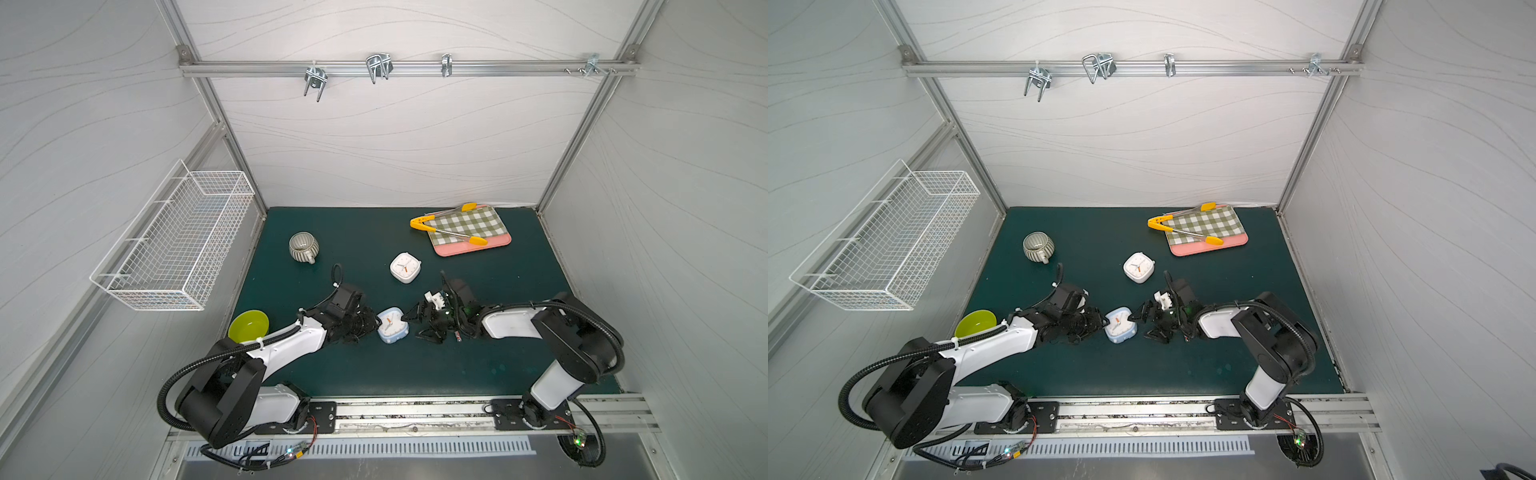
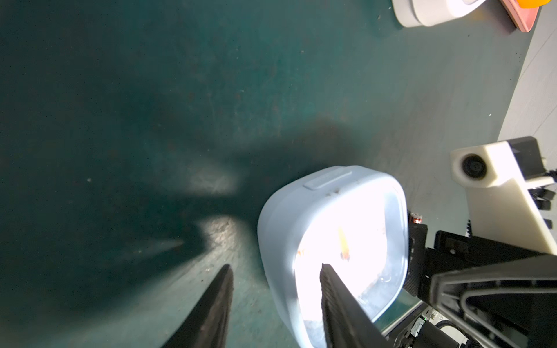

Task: Insert the battery into the alarm
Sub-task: Adjust the alarm at the center of the board.

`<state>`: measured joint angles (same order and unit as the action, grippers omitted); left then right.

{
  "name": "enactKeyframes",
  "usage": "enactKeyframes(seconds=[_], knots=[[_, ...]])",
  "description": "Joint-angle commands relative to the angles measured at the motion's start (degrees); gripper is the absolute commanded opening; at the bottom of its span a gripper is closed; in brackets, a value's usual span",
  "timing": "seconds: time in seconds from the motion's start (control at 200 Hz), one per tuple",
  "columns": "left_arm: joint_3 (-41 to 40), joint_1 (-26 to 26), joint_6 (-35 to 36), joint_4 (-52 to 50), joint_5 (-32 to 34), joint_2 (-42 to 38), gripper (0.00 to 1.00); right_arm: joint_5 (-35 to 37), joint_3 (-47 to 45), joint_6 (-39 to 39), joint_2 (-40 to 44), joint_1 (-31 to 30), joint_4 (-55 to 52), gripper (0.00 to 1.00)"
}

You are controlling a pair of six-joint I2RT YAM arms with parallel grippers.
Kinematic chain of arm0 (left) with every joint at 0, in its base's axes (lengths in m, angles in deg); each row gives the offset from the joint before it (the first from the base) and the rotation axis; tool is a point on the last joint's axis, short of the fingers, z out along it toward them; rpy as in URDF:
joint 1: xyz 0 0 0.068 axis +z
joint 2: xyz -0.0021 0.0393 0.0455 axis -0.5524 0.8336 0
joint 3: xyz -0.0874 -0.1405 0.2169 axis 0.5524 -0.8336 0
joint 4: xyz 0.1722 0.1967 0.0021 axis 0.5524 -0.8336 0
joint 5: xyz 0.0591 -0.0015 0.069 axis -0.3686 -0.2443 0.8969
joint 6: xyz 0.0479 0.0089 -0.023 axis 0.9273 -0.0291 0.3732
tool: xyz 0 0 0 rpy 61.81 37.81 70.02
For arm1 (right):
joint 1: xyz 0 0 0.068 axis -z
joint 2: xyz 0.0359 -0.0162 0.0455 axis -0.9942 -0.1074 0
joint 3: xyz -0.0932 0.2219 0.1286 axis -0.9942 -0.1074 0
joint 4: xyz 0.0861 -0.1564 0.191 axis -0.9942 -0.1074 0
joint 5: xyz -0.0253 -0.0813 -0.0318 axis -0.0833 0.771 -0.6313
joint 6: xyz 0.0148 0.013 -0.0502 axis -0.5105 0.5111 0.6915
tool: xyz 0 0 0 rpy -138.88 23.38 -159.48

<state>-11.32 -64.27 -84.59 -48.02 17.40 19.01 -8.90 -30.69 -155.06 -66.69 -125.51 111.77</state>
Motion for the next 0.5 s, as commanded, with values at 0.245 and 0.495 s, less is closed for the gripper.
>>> enactKeyframes(seconds=[0.245,0.495], knots=[[-0.8,0.3,0.4,-2.7,0.5,0.5,0.49,-4.2,1.6,-3.4,-8.1,-2.0,13.7,0.73],[-1.0,0.8,0.1,-2.7,0.5,1.0,0.51,-4.4,1.5,-3.5,-7.0,-2.1,15.1,0.61]])
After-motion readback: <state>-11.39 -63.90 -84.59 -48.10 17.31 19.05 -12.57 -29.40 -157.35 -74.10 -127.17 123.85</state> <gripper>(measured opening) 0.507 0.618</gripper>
